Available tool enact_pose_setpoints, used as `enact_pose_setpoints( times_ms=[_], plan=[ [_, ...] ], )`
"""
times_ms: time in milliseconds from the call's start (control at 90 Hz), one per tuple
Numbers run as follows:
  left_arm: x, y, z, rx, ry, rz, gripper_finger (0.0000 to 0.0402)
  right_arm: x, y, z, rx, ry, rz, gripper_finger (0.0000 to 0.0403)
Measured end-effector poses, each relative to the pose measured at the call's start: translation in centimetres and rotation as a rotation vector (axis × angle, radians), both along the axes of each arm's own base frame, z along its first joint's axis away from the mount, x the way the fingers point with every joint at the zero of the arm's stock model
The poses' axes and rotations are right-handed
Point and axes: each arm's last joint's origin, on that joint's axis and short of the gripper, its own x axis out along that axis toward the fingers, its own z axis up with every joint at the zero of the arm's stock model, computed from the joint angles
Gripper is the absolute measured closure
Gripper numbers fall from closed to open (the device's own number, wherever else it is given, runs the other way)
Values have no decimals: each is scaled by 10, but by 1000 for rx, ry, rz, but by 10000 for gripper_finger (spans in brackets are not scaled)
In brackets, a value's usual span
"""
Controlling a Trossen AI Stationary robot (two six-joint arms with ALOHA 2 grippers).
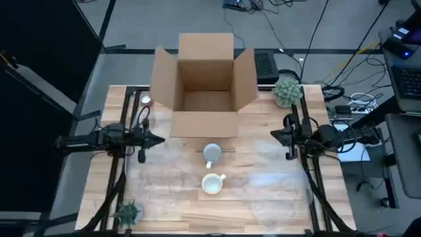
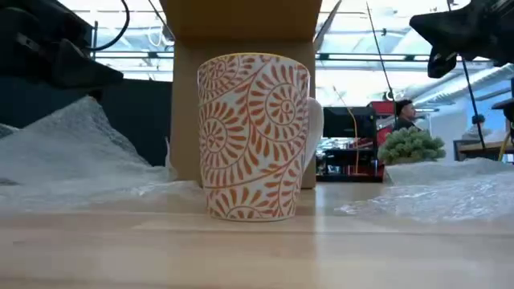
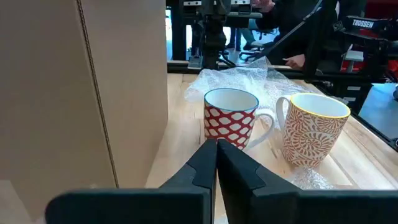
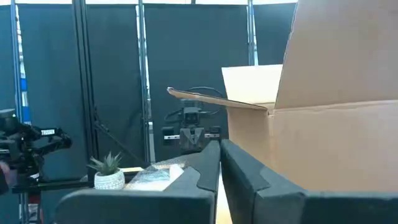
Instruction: Wrap mug
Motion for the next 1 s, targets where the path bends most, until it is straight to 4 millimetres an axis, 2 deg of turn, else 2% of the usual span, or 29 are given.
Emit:
enact_pose_setpoints(
  times_ms=[178,444,689,844,1000],
  plan=[
    [0,0,0,0,0,0,402,0,0,0,-59,6,-19,403],
    [0,0,0,0,0,0,402,-1,0,3,182,-53,60,403],
    [0,1,0,4,0,25,402,-3,-1,8,142,-86,14,403],
    [0,1,2,5,-16,26,402,-7,-2,43,52,-104,-10,403],
    [0,1,1,5,-11,26,402,3,0,87,18,85,-12,403]
  ],
)
